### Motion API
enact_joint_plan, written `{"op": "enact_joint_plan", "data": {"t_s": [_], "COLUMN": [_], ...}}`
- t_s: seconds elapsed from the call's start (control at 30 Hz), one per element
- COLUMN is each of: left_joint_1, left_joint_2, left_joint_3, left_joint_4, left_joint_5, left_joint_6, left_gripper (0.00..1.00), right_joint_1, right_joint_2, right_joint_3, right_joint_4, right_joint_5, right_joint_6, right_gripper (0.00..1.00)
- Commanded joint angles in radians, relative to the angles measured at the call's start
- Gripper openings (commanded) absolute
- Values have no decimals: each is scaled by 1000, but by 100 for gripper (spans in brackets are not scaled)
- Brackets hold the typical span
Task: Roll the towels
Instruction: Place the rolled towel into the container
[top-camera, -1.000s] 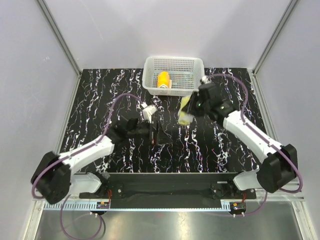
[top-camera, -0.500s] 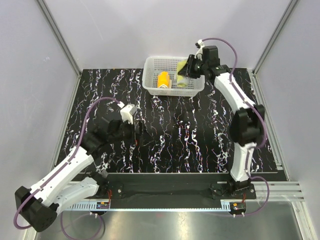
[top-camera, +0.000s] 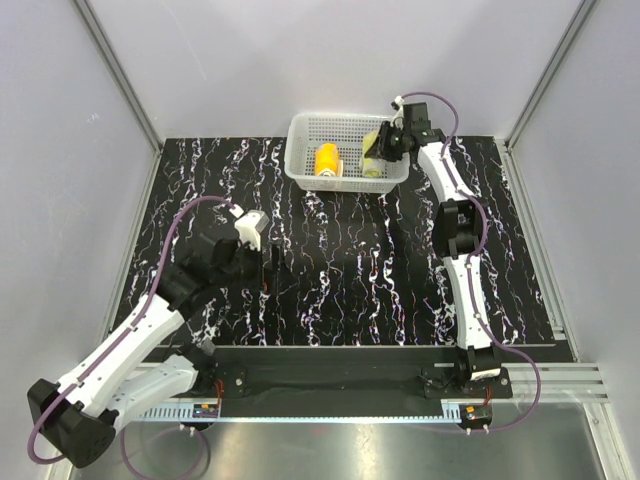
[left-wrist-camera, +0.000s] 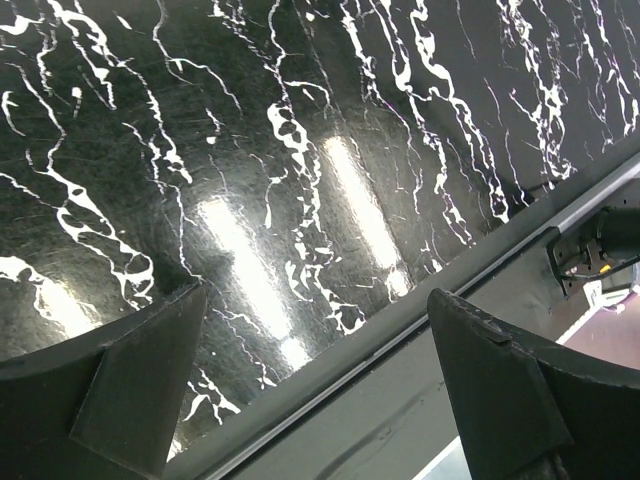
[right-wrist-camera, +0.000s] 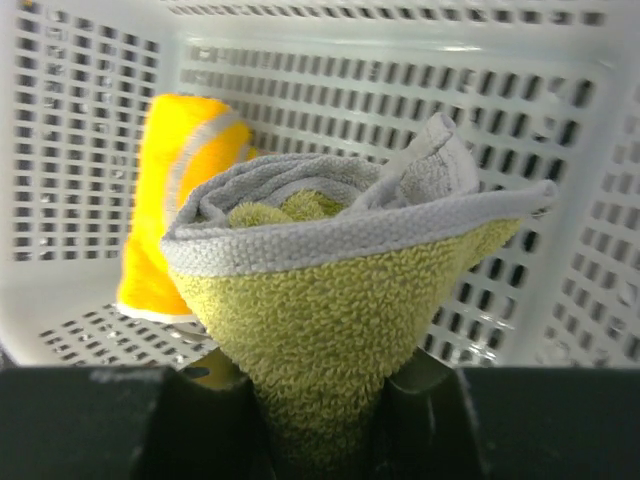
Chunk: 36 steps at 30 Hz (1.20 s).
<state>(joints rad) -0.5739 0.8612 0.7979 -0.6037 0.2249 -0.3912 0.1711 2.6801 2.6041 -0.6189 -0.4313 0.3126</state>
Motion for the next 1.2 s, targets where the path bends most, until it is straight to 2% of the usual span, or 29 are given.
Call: {"op": "enact_joint_plan", "data": {"t_s": [0.0,0.1,0.37,0.5,0.53,0.63,0.8,0.87,0.9,1.17], "left_joint_1": [28,43,54,60,62,69,74,74,75,77], "left_joint_2": [10,13,25,30,32,41,44,44,44,42], "left_joint_3": [14,11,7,6,4,6,4,4,3,3], "left_joint_4": [18,24,27,28,31,30,31,31,32,32], "left_joint_5": [14,34,53,54,54,62,64,65,65,65], "left_joint_6": [25,26,26,26,26,26,28,26,26,26], "left_gripper": [99,99,99,99,99,99,99,99,99,99], "right_joint_1": [-10,-9,-12,-8,-8,-8,-8,-8,-7,-10], "right_joint_2": [17,55,69,64,60,44,-11,-35,-45,-153], "right_joint_3": [54,105,94,85,77,65,34,28,28,-1], "right_joint_4": [-73,-177,-263,-275,-272,-256,-220,-212,-209,-183], "right_joint_5": [61,187,279,345,353,367,393,393,397,468], "right_joint_6": [-41,-61,-107,-156,-161,-167,-158,-156,-156,-153], "right_gripper": [22,25,34,52,61,71,82,96,100,100]}}
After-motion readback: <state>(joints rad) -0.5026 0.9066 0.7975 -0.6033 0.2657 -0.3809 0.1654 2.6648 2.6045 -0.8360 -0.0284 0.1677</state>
